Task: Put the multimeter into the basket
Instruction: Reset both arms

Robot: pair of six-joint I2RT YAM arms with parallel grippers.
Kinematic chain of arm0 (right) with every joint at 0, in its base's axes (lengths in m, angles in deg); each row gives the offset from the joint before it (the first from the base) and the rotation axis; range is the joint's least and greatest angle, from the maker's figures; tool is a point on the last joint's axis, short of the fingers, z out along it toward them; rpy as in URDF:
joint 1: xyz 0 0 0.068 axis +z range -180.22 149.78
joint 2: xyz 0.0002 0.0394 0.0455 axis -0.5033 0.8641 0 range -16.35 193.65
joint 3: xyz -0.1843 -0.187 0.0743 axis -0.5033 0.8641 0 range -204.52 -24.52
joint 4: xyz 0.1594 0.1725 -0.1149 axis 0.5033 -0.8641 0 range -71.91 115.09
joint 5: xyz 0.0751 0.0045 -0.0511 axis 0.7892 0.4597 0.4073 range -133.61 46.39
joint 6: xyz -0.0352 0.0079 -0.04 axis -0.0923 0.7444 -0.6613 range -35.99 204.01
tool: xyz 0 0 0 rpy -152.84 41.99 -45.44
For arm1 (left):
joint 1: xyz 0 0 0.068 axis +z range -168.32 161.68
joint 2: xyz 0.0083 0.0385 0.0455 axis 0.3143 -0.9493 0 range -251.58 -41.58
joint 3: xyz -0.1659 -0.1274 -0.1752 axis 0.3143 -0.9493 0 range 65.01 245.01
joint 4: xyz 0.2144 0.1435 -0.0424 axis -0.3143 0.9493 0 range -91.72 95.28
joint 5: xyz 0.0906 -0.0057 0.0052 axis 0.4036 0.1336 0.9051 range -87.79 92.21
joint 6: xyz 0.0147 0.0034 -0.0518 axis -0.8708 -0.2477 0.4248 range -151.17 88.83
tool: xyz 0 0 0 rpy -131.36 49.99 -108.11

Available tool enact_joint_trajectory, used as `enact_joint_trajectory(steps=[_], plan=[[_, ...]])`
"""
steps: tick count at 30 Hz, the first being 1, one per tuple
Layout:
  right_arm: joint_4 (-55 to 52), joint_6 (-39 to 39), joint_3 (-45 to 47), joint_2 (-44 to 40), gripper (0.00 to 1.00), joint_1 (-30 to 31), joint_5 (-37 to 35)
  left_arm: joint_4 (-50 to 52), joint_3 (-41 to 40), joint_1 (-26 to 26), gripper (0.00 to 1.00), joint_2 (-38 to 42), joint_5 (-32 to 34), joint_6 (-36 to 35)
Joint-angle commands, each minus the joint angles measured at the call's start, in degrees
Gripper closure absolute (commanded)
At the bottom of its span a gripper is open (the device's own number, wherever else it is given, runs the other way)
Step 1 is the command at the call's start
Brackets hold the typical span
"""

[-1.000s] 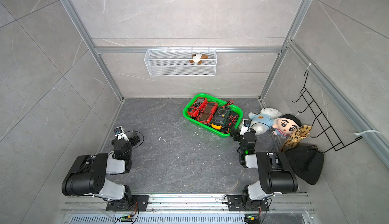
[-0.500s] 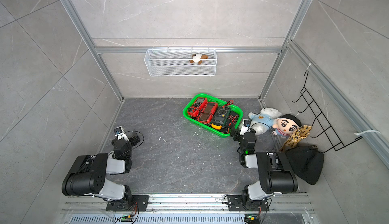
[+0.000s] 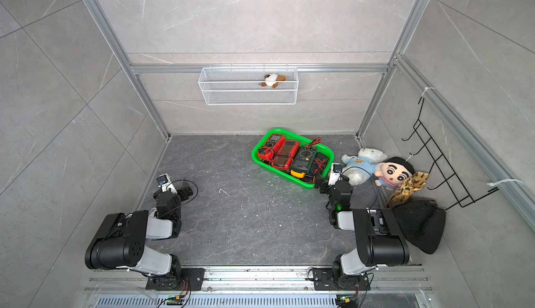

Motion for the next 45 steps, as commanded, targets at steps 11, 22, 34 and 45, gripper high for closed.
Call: enact_joint_trajectory(steps=[11,22,34,45], plan=[[-0.7,1.3,2.2,0.7,0.0,0.0,-8.1,-2.6,-0.5,-0.3,0.02,0.2,0.8,0.8],[-4.8,-2.7,0.0,0.9,0.0,-0.1,2.8,-2.6,-0.4,-0.3,0.02,0.2,0.9,0.8],[-5.2,-2.1,-0.3,1.0,0.0,-0.1,1.4,-2.6,-0.4,-0.3,0.02,0.1,0.9,0.8],[-3.6,-0.9,0.6,0.9,0.0,-0.1,-3.0,-2.6,-0.4,-0.3,0.02,0.1,0.9,0.8]])
